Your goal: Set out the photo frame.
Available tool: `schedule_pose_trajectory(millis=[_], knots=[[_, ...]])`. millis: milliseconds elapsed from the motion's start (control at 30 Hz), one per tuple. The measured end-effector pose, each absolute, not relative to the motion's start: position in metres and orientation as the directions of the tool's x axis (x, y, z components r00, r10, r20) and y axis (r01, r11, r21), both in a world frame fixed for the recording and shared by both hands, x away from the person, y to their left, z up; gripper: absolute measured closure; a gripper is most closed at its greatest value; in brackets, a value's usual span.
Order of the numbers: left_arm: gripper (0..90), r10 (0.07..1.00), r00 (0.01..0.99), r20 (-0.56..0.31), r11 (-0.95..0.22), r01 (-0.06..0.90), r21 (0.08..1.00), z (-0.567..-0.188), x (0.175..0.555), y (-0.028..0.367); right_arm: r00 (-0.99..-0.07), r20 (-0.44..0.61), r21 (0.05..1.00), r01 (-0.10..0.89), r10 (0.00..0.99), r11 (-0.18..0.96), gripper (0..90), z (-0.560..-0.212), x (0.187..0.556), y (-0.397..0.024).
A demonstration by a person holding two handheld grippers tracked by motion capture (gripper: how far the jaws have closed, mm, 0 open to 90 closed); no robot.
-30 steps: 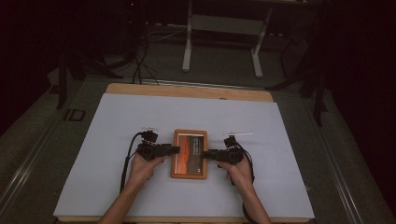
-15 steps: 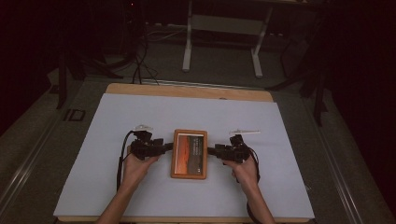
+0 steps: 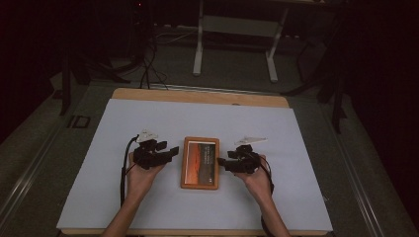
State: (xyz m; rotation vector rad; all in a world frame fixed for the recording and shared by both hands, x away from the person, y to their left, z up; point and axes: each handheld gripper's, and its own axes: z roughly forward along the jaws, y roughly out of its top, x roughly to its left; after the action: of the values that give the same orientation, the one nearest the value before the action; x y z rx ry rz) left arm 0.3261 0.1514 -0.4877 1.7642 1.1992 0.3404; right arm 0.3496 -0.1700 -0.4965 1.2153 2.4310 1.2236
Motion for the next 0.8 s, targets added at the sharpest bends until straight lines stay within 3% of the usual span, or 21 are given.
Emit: schedule_pose_trajectory(millis=[133,500,800], knots=[[42.1,0.834,0.483,-0.266,-0.069,0.57,0.819,-0.485,0.324,0.153,-0.673,0.148,0.737,0.564,0.725,0.373,41.8,-0.493,0.347,-0.164],[42.2,0.839,0.474,-0.269,-0.053,0.562,0.826,-0.478,0.32,0.16,-0.68,0.103,0.748,0.534,0.726,0.394,63.6,-0.481,0.35,-0.157],[42.1,0.838,0.495,-0.23,-0.107,0.563,0.82,-0.477,0.317,0.156,-0.7,0.068,0.748,0.507,0.711,0.428,80.4,-0.48,0.363,-0.141]])
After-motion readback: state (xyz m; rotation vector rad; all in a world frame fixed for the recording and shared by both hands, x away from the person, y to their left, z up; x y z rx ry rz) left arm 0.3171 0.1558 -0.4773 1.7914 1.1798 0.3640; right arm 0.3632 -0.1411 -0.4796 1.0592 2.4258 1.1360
